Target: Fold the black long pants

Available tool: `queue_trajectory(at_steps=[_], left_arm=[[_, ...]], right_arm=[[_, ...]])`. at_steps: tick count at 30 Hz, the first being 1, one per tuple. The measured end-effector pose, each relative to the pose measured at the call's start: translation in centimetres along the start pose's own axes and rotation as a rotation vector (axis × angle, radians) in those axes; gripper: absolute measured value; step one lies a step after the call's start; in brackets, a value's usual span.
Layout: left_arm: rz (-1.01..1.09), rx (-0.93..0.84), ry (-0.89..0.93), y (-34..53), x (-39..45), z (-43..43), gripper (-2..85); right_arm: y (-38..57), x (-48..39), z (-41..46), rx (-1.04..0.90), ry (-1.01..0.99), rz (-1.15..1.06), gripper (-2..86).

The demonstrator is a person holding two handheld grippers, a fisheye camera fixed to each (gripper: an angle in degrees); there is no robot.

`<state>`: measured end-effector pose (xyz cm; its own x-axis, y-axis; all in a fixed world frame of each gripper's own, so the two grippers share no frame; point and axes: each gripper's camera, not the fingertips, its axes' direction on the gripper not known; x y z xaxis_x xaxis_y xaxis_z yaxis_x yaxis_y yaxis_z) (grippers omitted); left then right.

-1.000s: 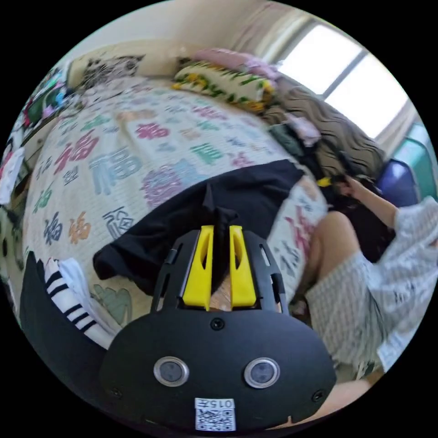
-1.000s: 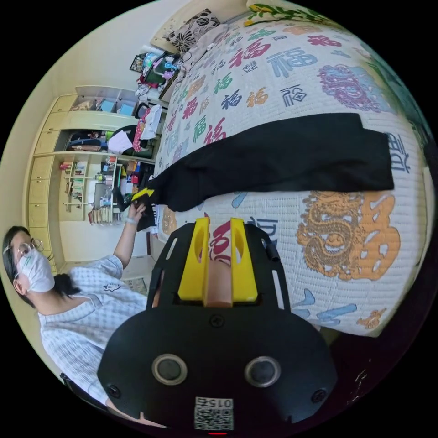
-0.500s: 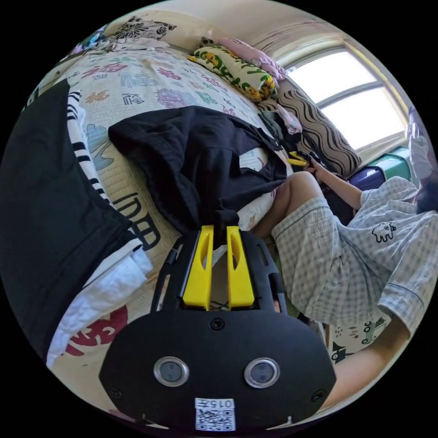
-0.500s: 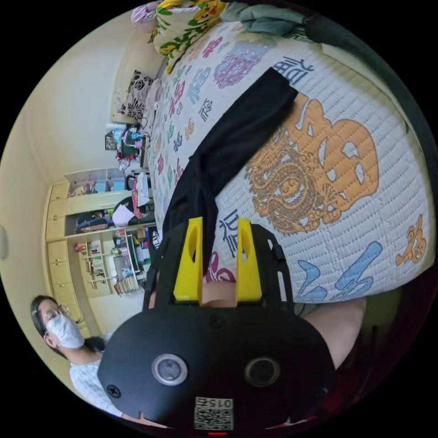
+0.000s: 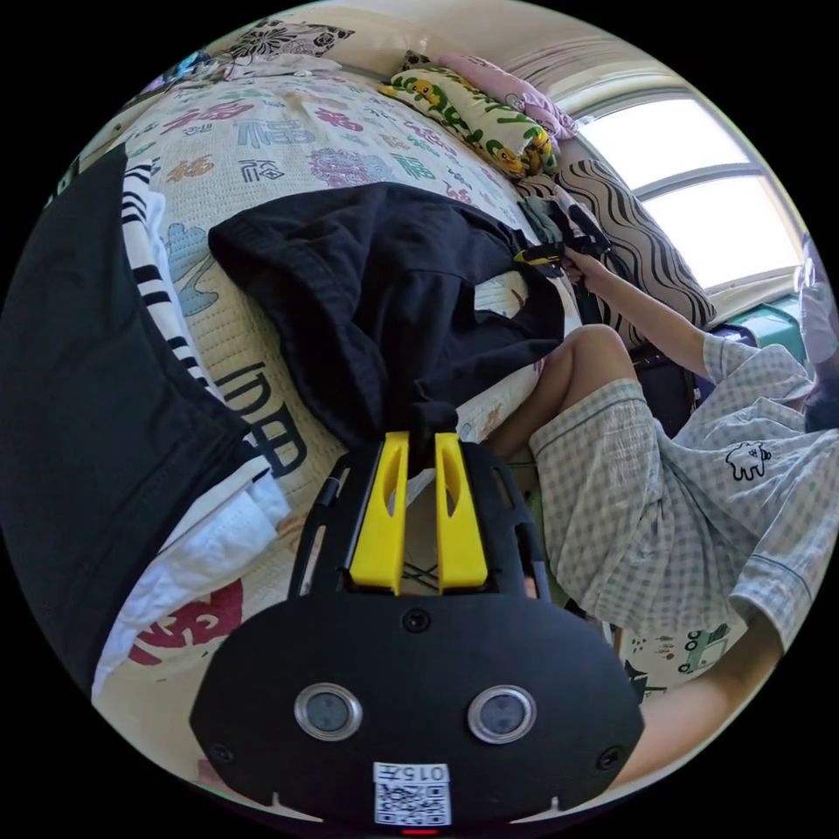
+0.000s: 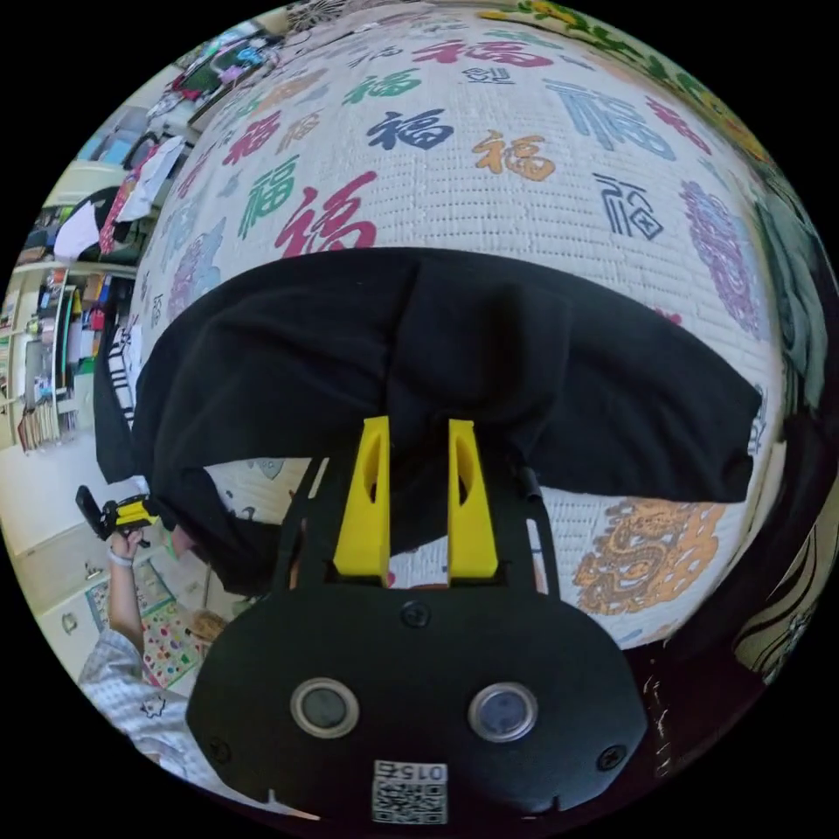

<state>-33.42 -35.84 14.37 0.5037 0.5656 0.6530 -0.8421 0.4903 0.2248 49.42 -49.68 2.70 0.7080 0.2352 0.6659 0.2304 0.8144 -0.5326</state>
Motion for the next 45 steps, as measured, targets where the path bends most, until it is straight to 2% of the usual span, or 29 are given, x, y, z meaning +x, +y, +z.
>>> queue_trajectory(at_steps=[2,4,7,9,15,19,23,28,32,33,36,38,41,45], left_arm=[[-0.006,0.015,0.0,0.3,-0.3,-0.4,5.2],[-0.016,0.028,0.004,0.6,-0.8,-0.8,5.2],[-0.031,0.048,0.015,1.0,-1.5,-1.4,5.3],[-0.03,0.057,0.018,1.2,-1.9,-1.9,5.3],[-0.063,0.034,0.056,1.1,-3.5,-2.2,5.1],[-0.08,0.009,0.055,0.7,-4.3,-2.8,5.2],[-0.076,-0.034,0.033,0.0,-4.7,-3.3,5.2],[-0.072,-0.046,0.002,-0.4,-5.2,-3.4,5.3],[-0.11,-0.011,0.006,-0.3,-6.2,-3.5,5.4],[-0.118,0.004,0.007,-0.2,-6.5,-3.6,5.4],[-0.152,0.061,0.026,0.0,-7.5,-4.1,5.4],[-0.179,0.102,0.024,0.4,-8.2,-4.4,5.6],[-0.202,0.06,-0.009,0.9,-9.0,-4.1,6.1],[-0.226,0.097,0.003,1.3,-9.8,-4.7,6.8]], right_arm=[[0.9,0.5,-1.3,0.013,-0.002,-0.015,4.3],[2.9,1.9,-3.3,0.065,-0.06,-0.027,4.0],[8.7,6.6,-7.8,0.243,-0.294,0.024,3.6],[15.0,12.1,-9.8,0.376,-0.447,0.144,3.4],[28.1,21.0,-5.1,0.36,-0.642,0.545,6.0],[32.1,22.5,-5.9,0.525,-0.743,0.619,8.5],[31.3,22.8,-8.1,0.522,-0.612,0.625,10.8],[26.3,23.0,-9.6,0.411,-0.422,0.591,11.3],[22.9,21.4,-10.1,0.212,-0.225,0.486,2.5],[22.7,20.9,-10.7,0.201,-0.253,0.423,0.4],[23.8,21.3,-12.7,0.265,-0.255,0.421,-0.6],[24.5,22.2,-12.8,0.275,-0.281,0.464,-0.7],[24.8,23.0,-11.1,0.163,-0.217,0.514,-0.8],[26.0,23.3,-10.8,0.22,-0.305,0.588,-0.7]])
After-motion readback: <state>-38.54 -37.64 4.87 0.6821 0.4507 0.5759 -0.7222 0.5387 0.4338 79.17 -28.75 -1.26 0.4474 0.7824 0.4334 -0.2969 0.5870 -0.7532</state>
